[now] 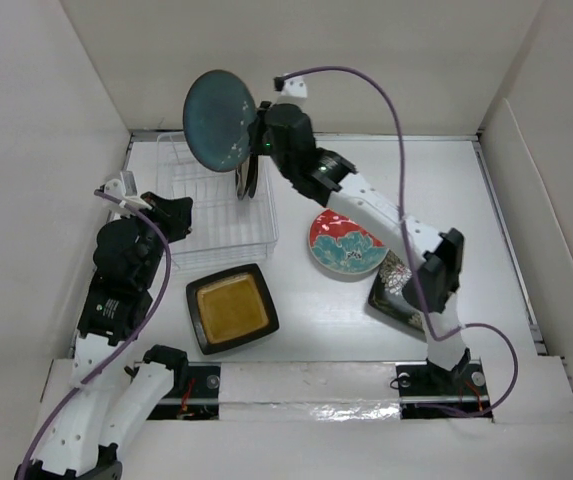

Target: Load the plates into the dish rack

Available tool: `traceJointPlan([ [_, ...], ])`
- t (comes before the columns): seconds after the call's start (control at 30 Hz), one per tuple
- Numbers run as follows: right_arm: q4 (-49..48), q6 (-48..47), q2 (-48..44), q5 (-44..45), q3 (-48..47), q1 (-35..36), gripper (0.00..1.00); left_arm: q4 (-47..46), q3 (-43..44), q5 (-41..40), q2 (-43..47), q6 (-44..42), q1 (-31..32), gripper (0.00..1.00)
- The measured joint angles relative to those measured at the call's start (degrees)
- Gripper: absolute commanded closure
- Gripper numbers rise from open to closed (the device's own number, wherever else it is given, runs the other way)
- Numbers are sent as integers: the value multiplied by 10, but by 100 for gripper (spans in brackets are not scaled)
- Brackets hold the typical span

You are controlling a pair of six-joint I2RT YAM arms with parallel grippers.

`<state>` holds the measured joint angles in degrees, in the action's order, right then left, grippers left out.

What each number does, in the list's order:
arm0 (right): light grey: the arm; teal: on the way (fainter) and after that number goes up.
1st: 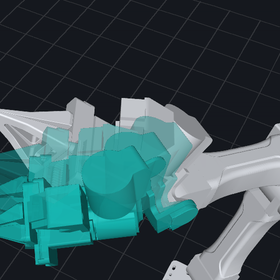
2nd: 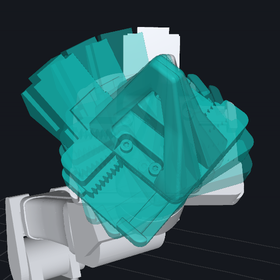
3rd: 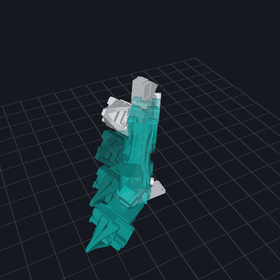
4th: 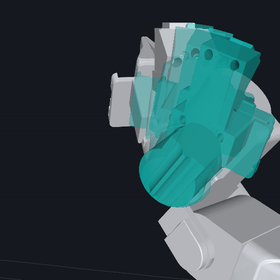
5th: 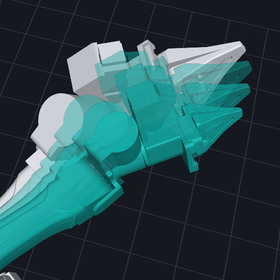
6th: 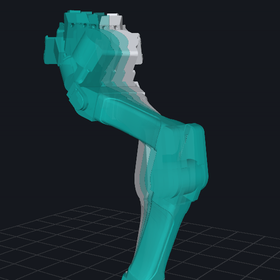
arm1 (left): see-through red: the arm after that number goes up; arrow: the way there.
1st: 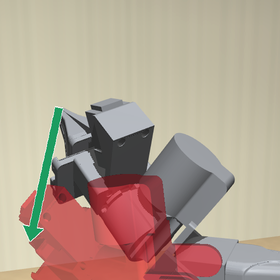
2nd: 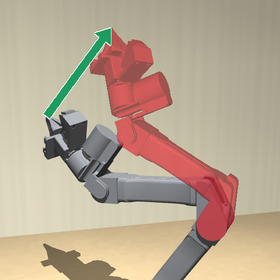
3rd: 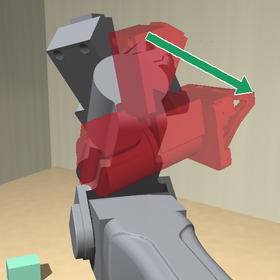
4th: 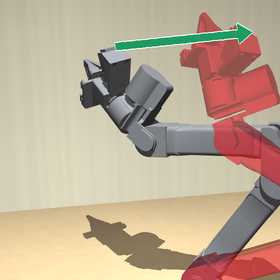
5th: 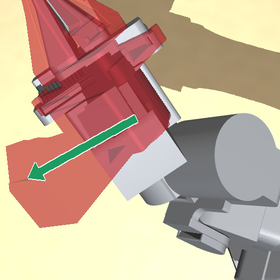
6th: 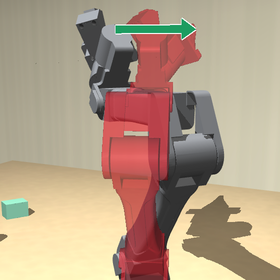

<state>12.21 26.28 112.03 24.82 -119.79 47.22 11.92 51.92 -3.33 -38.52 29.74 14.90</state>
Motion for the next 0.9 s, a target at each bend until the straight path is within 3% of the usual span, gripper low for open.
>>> traceJointPlan([
  [0.13,82,-5,120,83,-137,39,100,3,18,-11,16,2,0,94],
  [0.43,156,-33,224,230,-219,78,100,17,46,-41,27,1,24,91],
  [0.9,-89,-338,285,421,-273,106,100,16,17,-34,28,2,51,90],
])
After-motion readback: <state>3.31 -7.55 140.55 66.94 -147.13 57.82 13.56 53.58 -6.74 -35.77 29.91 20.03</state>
